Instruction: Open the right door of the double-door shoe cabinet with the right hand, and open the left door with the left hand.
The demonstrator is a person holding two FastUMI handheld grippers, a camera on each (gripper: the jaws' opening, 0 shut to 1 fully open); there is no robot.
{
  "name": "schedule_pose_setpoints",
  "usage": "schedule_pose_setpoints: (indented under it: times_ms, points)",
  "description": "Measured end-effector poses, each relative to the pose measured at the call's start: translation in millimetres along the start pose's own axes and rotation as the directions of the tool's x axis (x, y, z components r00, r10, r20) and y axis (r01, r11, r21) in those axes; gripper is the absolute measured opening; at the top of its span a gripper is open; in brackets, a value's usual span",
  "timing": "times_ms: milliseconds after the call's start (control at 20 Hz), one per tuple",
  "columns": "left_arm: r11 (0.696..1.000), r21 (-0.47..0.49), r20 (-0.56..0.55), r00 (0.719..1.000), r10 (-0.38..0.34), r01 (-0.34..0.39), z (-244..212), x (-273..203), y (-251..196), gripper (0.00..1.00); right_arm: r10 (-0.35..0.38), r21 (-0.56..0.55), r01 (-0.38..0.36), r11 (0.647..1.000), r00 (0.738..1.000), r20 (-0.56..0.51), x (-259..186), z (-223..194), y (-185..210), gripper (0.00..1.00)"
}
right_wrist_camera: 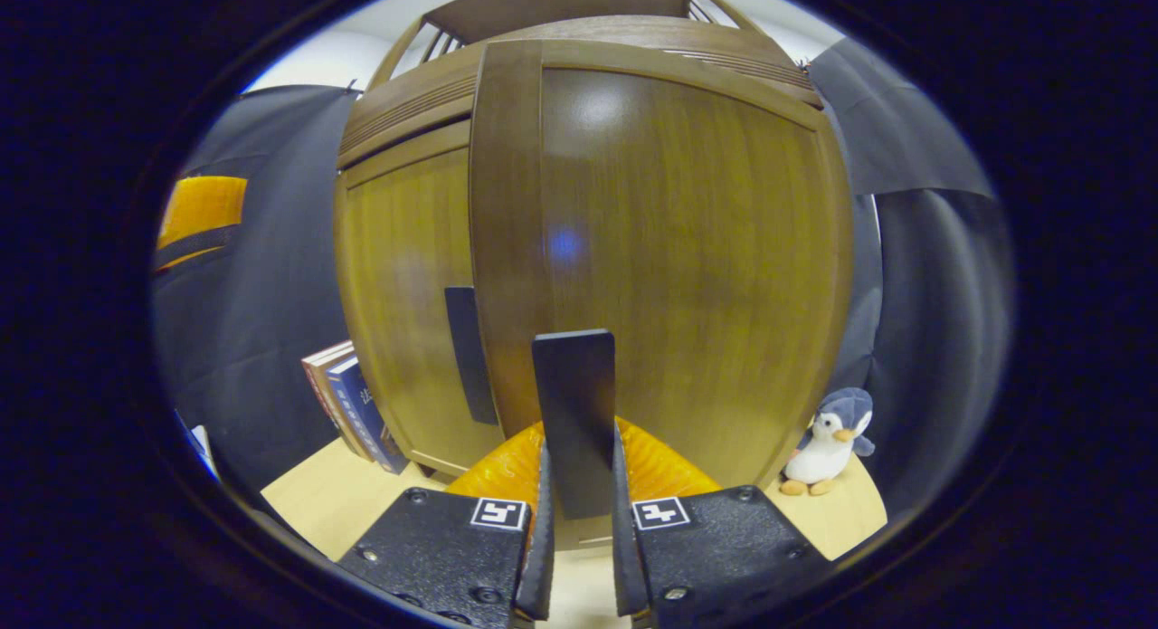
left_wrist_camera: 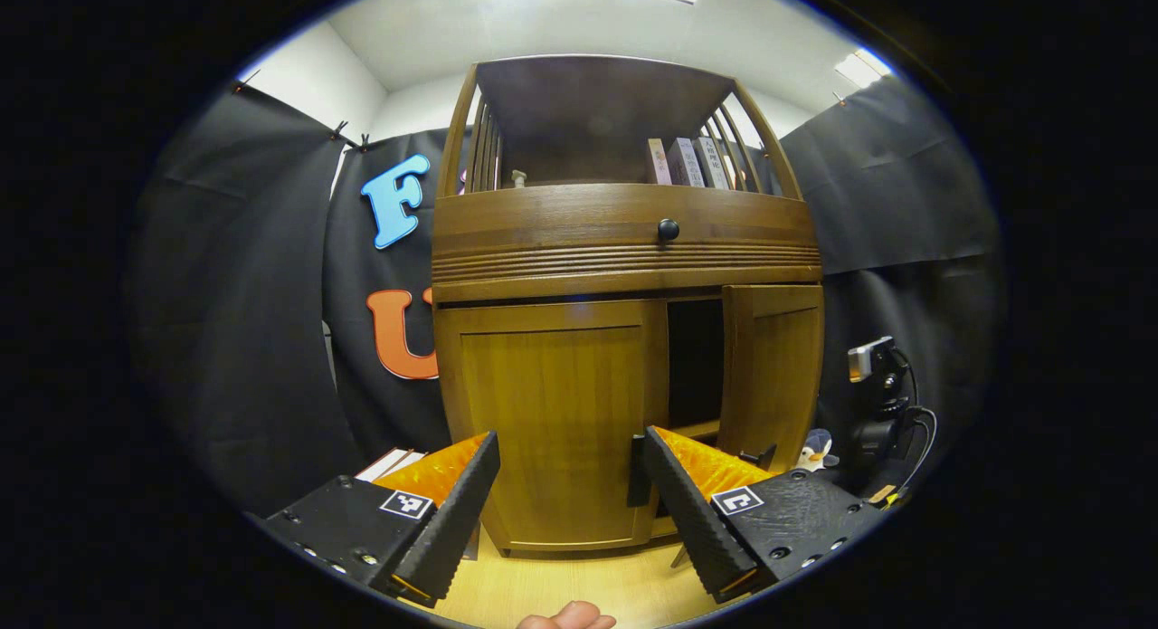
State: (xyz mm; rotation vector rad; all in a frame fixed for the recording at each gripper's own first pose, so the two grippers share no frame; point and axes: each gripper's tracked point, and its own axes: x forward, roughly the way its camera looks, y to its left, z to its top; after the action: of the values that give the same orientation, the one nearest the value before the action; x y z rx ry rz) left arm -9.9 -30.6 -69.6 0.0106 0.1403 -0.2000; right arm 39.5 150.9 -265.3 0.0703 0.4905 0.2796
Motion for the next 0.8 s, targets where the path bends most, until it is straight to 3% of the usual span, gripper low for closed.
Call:
schedule_pose_setpoints:
  times_ms: [250,300,350,800]
  points:
    - [1.000,-0.006,0.005,1.000,-0.006,0.006,2,7,-13,0.96,0.010,-0.007,-0.010,1.000,1.000,-0.002,-29,-7,-11,0.30]
    - [1.000,-0.006,0.000,1.000,-0.008,0.008,1,8,-16,1.00,0.012,-0.008,-0.012,1.000,1.000,-0.002,-34,-9,-14,0.30]
    - [1.000,-0.008,-0.005,1.000,-0.012,0.012,1,10,-20,0.96,0.016,-0.009,-0.016,1.000,1.000,-0.001,-38,-10,-16,0.30]
    - [0.999,-0.006,0.003,0.999,-0.049,0.049,4,20,-50,0.96,-0.014,-0.008,0.014,1.000,1.000,0.011,-82,-21,-48,0.29]
